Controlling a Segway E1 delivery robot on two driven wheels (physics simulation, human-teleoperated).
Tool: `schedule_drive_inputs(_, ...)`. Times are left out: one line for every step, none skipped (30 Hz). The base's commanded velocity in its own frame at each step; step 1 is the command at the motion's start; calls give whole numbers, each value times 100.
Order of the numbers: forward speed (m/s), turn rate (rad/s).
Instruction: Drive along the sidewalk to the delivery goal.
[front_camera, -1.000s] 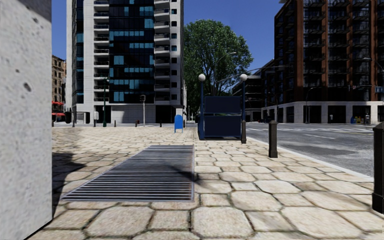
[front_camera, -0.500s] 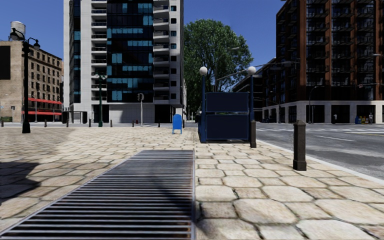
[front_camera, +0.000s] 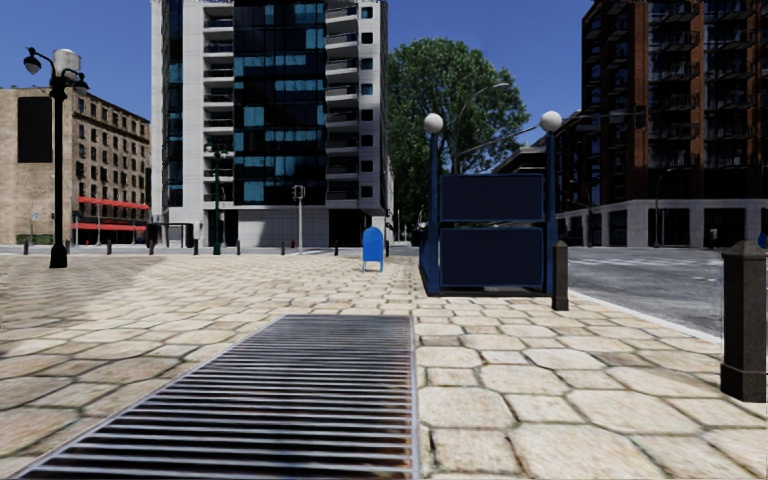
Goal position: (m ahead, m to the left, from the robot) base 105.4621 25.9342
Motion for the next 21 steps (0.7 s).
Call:
schedule_drive_inputs(200, 43)
schedule_drive_inputs(200, 43)
schedule_drive_inputs(200, 42)
schedule_drive_inputs(200, 40)
schedule_drive_inputs(200, 40)
schedule_drive_inputs(200, 23)
schedule_drive_inputs(200, 7)
schedule_drive_inputs(200, 2)
schedule_drive_inputs(200, 2)
schedule_drive_inputs(200, 0)
schedule_drive_inputs(200, 0)
schedule_drive_inputs(200, 0)
schedule_drive_inputs(200, 0)
schedule_drive_inputs(200, 0)
schedule_drive_inputs(200, 0)
schedule_drive_inputs(200, 0)
schedule_drive_inputs(200, 0)
schedule_drive_inputs(200, 0)
schedule_drive_inputs(200, 0)
schedule_drive_inputs(200, 0)
schedule_drive_inputs(200, 0)
